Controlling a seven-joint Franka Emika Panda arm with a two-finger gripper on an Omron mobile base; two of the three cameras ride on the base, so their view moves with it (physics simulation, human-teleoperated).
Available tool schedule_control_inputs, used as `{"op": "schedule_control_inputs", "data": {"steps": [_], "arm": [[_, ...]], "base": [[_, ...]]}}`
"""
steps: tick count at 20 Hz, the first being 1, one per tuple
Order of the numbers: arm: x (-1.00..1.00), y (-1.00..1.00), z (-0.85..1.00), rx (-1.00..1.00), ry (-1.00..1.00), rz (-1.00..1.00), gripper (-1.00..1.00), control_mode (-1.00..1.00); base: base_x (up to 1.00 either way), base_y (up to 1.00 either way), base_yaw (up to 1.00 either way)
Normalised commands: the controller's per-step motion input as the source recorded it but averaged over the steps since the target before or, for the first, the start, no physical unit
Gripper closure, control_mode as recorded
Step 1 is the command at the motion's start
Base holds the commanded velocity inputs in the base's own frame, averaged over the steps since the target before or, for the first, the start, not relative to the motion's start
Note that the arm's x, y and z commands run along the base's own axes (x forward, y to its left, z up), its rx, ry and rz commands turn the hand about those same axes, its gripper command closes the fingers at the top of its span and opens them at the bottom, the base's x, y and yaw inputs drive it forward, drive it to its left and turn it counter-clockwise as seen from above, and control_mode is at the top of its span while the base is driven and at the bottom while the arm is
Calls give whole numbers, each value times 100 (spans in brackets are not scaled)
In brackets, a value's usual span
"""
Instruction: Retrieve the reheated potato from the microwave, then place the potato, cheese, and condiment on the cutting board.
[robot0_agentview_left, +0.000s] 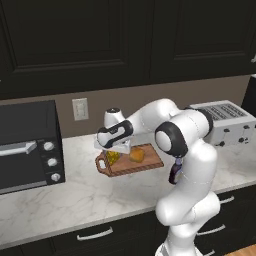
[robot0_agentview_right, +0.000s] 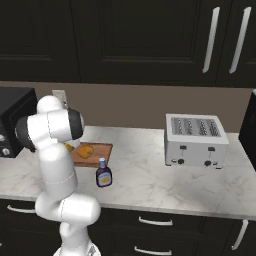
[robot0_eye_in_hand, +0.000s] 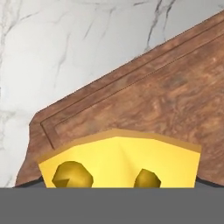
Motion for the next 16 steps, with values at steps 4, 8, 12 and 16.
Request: {"op": "schedule_control_inputs", "data": {"steps": [4,8,12,16], "arm": [[-21,-27,2,0,0,-1,-100,-100],[-15,0,1,0,0,-3,-100,-100],[-10,1,6,0,0,-3,-100,-100],[-21,13,13,0,0,-2,-100,-100]], "base": [[0,0,0],[0,0,0],[0,0,0],[0,0,0]]}}
